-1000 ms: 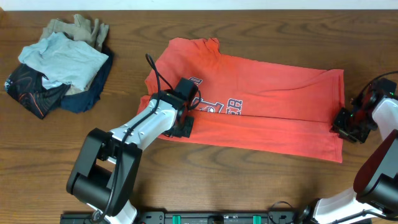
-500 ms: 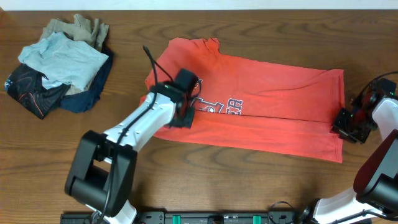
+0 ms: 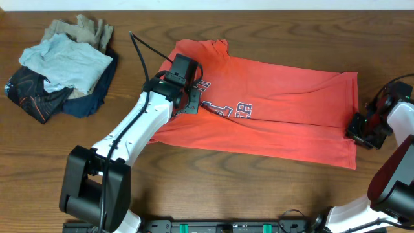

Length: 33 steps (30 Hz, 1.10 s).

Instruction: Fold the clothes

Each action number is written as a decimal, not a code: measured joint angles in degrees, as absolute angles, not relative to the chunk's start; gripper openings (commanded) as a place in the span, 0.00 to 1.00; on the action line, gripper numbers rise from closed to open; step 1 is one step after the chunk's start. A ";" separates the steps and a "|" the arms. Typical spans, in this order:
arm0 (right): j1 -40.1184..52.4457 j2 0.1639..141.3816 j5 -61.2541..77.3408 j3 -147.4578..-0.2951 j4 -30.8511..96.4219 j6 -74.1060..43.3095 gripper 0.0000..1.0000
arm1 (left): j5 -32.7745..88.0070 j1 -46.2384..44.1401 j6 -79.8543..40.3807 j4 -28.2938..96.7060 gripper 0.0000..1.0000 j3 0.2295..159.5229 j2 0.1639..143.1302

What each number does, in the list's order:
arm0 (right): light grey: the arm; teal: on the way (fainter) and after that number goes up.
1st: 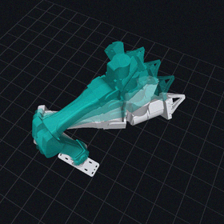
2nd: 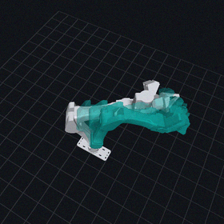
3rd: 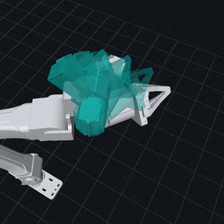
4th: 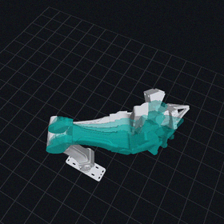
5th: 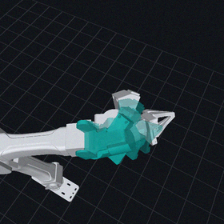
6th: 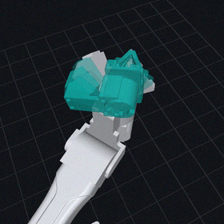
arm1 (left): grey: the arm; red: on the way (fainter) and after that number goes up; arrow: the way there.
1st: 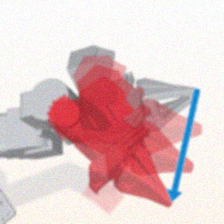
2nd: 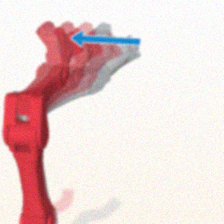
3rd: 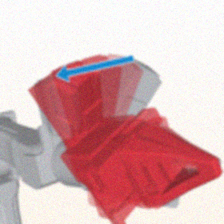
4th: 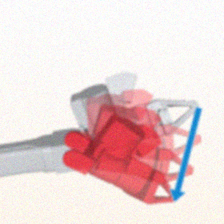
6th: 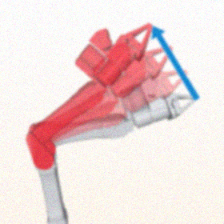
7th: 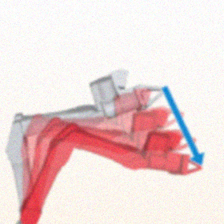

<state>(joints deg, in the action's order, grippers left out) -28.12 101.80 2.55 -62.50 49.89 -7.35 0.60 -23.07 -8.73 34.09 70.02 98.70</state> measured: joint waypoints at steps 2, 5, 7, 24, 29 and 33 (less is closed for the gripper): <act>-28.12 101.80 2.50 -62.48 49.47 -7.35 0.31 | 0.60 -23.09 -8.73 32.42 0.06 70.02 98.70; -28.12 101.80 2.35 -62.50 48.75 -7.11 0.23 | 0.60 -23.07 -8.73 29.76 0.06 70.02 98.67; -28.12 101.80 2.26 -62.50 48.71 -7.07 0.20 | 0.60 -23.07 -8.73 28.84 0.06 70.02 98.67; -28.49 101.80 2.04 -62.50 47.31 -6.92 0.01 | -1.85 -23.07 -8.71 27.73 0.06 70.02 98.67; -28.51 101.80 4.64 -62.54 47.42 -6.90 0.01 | -4.67 -23.07 -8.71 24.84 0.06 70.02 98.67; -28.64 101.80 6.92 -63.79 46.83 -6.90 0.01 | -5.39 -23.03 -8.73 21.87 0.06 70.02 98.67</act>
